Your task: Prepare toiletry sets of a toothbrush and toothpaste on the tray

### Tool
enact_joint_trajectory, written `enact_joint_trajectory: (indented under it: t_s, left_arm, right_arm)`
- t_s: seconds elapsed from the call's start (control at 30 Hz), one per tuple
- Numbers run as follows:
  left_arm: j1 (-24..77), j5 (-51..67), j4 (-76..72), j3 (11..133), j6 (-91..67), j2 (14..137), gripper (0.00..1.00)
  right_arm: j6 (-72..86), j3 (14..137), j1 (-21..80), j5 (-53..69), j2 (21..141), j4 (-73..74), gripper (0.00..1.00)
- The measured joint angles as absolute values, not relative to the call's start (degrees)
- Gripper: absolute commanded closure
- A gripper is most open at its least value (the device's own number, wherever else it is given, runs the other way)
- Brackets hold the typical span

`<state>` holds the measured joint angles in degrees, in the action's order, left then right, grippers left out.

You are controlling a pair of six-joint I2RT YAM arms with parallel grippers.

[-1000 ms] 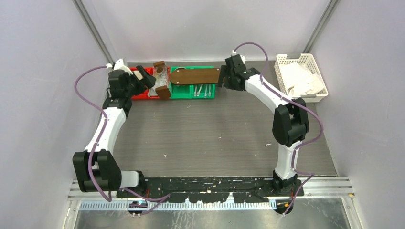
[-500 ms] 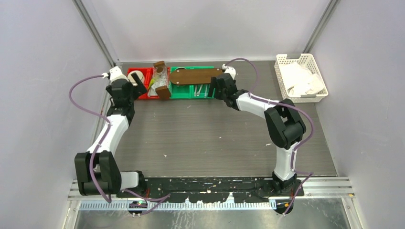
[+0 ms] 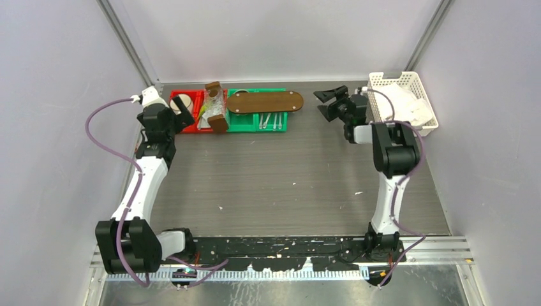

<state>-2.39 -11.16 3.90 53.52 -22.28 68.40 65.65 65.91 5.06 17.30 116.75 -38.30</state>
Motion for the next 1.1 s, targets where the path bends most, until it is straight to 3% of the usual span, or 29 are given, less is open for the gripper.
enact_joint_trajectory:
  t_s: [0.23, 0.37, 0.53, 0.77, 1.1]
  left_arm:
    - [-2.39, -9.19, 7.40, 53.49, -22.26, 67.81, 0.00]
    - [-2.39, -8.75, 7.60, 53.47, -22.26, 67.11, 0.00]
    - [-2.39, -8.19, 7.51, 52.64, -22.52, 67.11, 0.00]
    - [-2.39, -7.64, 7.49, 51.44, -23.35, 67.20, 0.00]
    - [-2.42, -7.75, 6.66, 50.15, -23.59, 67.09, 0.00]
  right_arm:
    - [84.18, 72.77, 5.98, 26.52, 136.75, -57.19, 0.22]
    - [87.22, 74.81, 6.22, 28.86, 137.56, -59.96, 0.22]
    - [88.29, 76.23, 6.31, 30.44, 137.56, -62.39, 0.30]
    - [86.35, 80.07, 7.27, 32.10, 137.56, -58.41, 0.32]
    - [82.87, 84.99, 10.90, 33.39, 137.56, -50.78, 0.49]
